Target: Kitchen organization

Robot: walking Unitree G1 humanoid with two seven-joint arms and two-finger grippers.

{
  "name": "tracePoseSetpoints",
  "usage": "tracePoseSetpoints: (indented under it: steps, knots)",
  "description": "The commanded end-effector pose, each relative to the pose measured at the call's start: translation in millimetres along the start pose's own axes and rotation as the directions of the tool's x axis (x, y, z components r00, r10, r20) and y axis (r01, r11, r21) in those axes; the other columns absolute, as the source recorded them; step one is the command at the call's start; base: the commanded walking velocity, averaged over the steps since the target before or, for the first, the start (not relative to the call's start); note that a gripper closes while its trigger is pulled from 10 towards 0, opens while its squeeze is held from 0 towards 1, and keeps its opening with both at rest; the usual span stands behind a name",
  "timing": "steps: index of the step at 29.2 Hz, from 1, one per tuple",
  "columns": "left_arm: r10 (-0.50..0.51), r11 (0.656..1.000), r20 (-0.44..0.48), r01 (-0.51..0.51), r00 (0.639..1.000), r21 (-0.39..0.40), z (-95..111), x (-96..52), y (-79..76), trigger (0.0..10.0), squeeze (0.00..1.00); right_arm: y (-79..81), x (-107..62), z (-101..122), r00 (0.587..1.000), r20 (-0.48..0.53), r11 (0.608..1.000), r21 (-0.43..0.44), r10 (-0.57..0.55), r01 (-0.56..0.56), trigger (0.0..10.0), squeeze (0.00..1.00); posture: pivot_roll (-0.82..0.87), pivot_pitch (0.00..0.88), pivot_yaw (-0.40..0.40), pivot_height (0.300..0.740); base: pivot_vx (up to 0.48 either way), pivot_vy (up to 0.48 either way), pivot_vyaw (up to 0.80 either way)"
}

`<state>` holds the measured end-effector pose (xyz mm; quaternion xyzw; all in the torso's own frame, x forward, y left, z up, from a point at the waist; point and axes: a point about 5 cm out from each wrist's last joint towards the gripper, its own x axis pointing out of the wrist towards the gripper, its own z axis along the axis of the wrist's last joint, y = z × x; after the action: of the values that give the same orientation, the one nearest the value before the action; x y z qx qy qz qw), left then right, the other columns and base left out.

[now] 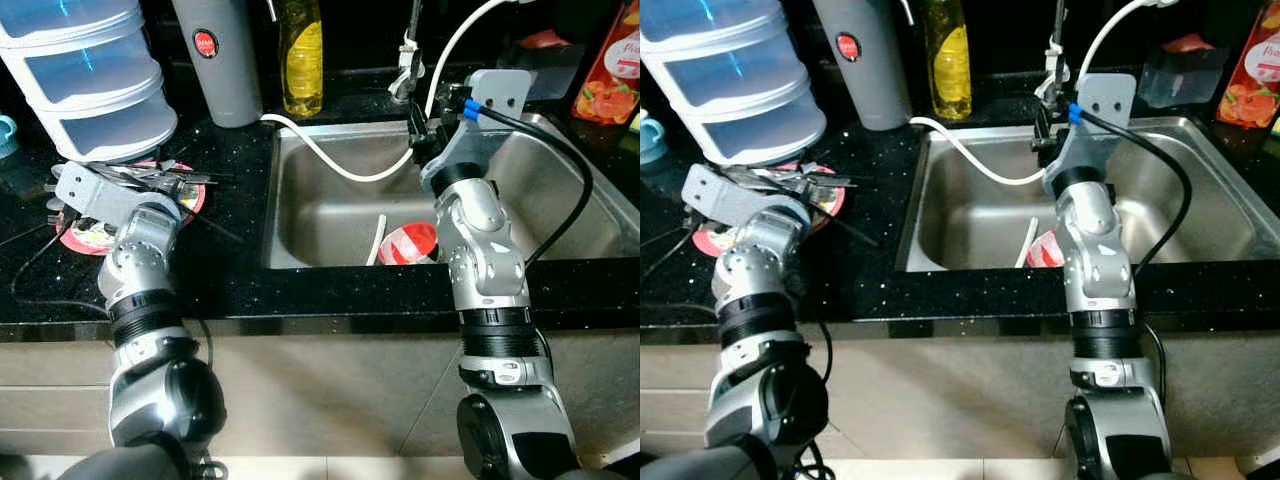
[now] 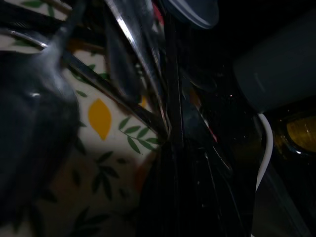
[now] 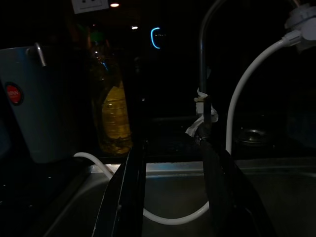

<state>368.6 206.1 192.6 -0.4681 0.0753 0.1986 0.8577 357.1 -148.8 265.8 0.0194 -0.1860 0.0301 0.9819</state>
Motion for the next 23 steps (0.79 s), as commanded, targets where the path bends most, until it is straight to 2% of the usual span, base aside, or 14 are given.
tracePoseSetpoints:
  steps: [1,4,5,9,10,11,12,14,16,18,19,21,22,23]
  knots:
    - [0.051,0.996,0.018,-0.052,0.999,0.069,0,2.0,13.3,0.0,0.00,2.4,1.6,1,1.000,0.002,1.000,0.002,0.011,-0.011,10.0,0.00,-0.05,0.000,0.070,0.740,0.000,0.000,0.00]
    - [0.021,0.994,0.057,-0.027,0.998,0.107,3,-1.0,7.1,0.5,0.00,2.3,1.6,1,1.000,0.001,1.000,0.003,0.011,-0.011,10.0,0.00,-0.05,0.000,0.069,0.740,0.000,0.000,0.00]
    - [-0.026,0.987,0.106,0.009,0.994,0.159,7,-4.9,-1.2,10.0,0.00,2.4,1.5,1,1.000,0.000,1.000,0.004,0.011,-0.011,10.0,0.00,-0.05,0.000,0.068,0.740,0.000,0.000,0.00]
    - [-0.145,0.965,0.196,0.095,0.970,0.245,15,-16.0,-21.4,10.0,0.00,2.7,1.3,1,1.000,-0.002,1.000,0.007,0.011,-0.011,10.0,0.00,-0.05,0.000,0.068,0.740,0.000,0.000,0.00]
    - [-0.236,0.940,0.221,0.165,0.946,0.299,18,-23.6,-36.0,10.0,0.00,2.7,1.1,1,1.000,-0.004,1.000,0.007,0.011,-0.011,10.0,0.00,-0.05,0.000,0.067,0.740,0.000,0.000,0.00]
    - [-0.236,0.940,0.221,0.165,0.946,0.299,18,-23.6,-36.0,10.0,0.00,2.7,1.1,1,1.000,-0.004,1.000,0.007,0.011,-0.011,10.0,0.00,-0.05,0.000,0.067,0.740,0.000,0.000,0.00]
    - [-0.314,0.911,0.228,0.224,0.922,0.346,19,-30.9,-48.9,10.0,0.00,2.7,1.0,1,1.000,-0.005,1.000,0.008,0.010,-0.010,10.0,0.00,-0.05,0.000,0.067,0.740,0.000,0.000,0.00]
    - [-0.488,0.823,0.151,0.396,0.859,0.407,10,-46.3,-78.6,10.0,0.00,2.9,0.9,0,1.000,-0.008,1.000,0.009,0.010,-0.010,10.0,0.00,-0.04,0.000,0.066,0.740,0.000,0.000,0.00]
    - [-0.601,0.756,0.008,0.564,0.800,0.333,-6,-56.9,-98.0,10.0,0.00,3.5,1.0,0,1.000,-0.009,1.000,0.009,0.011,-0.011,10.0,0.00,-0.04,0.000,0.066,0.740,0.000,0.000,0.00]
    - [-0.628,0.736,-0.042,0.610,0.777,0.293,-11,-59.6,-102.5,10.0,0.00,3.7,1.1,0,1.000,-0.009,1.000,0.009,0.011,-0.011,10.0,0.00,-0.04,0.000,0.066,0.740,0.000,0.000,0.00]
    - [-0.647,0.674,-0.169,0.661,0.743,0.329,-31,-61.3,-106.7,10.0,0.00,4.0,1.2,0,1.000,-0.009,1.000,0.007,0.012,-0.012,10.0,0.00,-0.05,0.000,0.067,0.740,0.000,0.000,0.00]
    - [-0.632,0.633,-0.236,0.668,0.738,0.390,-43,-60.3,-105.5,10.0,0.00,4.1,1.3,0,1.000,-0.009,1.000,0.005,0.013,-0.013,10.0,0.00,-0.05,0.000,0.067,0.740,0.000,0.000,0.00]
    - [-0.632,0.633,-0.236,0.668,0.738,0.390,-43,-60.3,-105.5,10.0,0.00,4.1,1.3,0,1.000,-0.009,1.000,0.005,0.013,-0.013,10.0,0.00,-0.05,0.000,0.067,0.740,0.000,0.000,0.00]
    - [-0.611,0.580,-0.311,0.680,0.727,0.449,-61,-57.8,-100.5,10.0,0.00,4.0,1.2,0,1.000,-0.007,1.000,-0.007,0.013,-0.014,10.0,0.00,-0.05,0.000,0.069,0.740,0.000,0.000,0.00]
